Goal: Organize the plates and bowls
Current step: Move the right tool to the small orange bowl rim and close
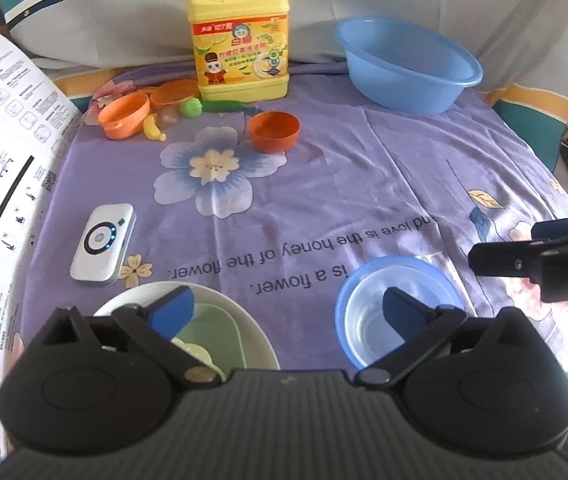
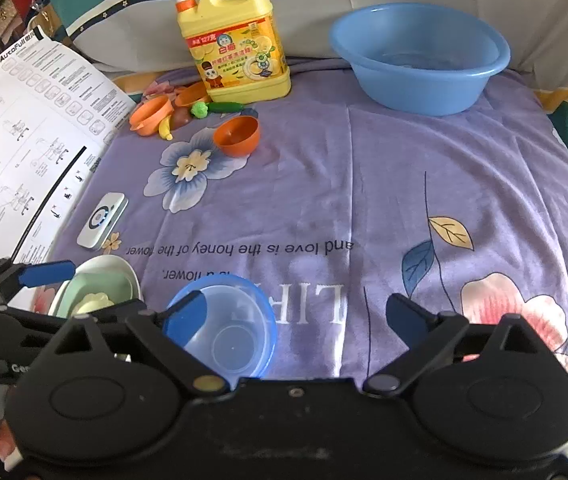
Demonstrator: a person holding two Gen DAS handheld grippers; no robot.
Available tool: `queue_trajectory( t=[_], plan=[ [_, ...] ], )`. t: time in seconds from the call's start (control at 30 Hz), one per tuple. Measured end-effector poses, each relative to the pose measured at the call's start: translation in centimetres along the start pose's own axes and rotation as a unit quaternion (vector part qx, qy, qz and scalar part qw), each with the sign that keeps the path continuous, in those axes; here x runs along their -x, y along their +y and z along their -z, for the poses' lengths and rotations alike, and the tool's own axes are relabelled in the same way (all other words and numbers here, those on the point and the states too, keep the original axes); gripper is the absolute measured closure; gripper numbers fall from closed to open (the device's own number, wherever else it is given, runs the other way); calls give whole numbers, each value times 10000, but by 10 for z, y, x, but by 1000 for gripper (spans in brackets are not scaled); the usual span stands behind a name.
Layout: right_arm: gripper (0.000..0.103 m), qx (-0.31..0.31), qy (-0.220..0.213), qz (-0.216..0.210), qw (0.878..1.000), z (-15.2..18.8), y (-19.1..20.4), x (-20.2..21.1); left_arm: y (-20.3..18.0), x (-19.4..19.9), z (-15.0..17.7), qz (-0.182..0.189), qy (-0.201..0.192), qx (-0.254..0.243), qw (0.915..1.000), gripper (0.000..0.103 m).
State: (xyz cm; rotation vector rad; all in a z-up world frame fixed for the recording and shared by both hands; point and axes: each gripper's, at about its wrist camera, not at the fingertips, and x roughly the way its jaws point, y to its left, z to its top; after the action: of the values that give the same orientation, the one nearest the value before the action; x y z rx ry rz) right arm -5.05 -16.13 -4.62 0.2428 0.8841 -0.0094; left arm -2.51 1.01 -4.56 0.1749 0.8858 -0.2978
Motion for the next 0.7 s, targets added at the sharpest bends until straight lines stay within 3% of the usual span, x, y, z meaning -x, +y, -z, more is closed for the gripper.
queue_trajectory(
  t=[0.7],
  plan=[
    [2,129,-143,63,9998,-49,17,-32,43,-26,-50,-367,-154,360,9986,0]
  ],
)
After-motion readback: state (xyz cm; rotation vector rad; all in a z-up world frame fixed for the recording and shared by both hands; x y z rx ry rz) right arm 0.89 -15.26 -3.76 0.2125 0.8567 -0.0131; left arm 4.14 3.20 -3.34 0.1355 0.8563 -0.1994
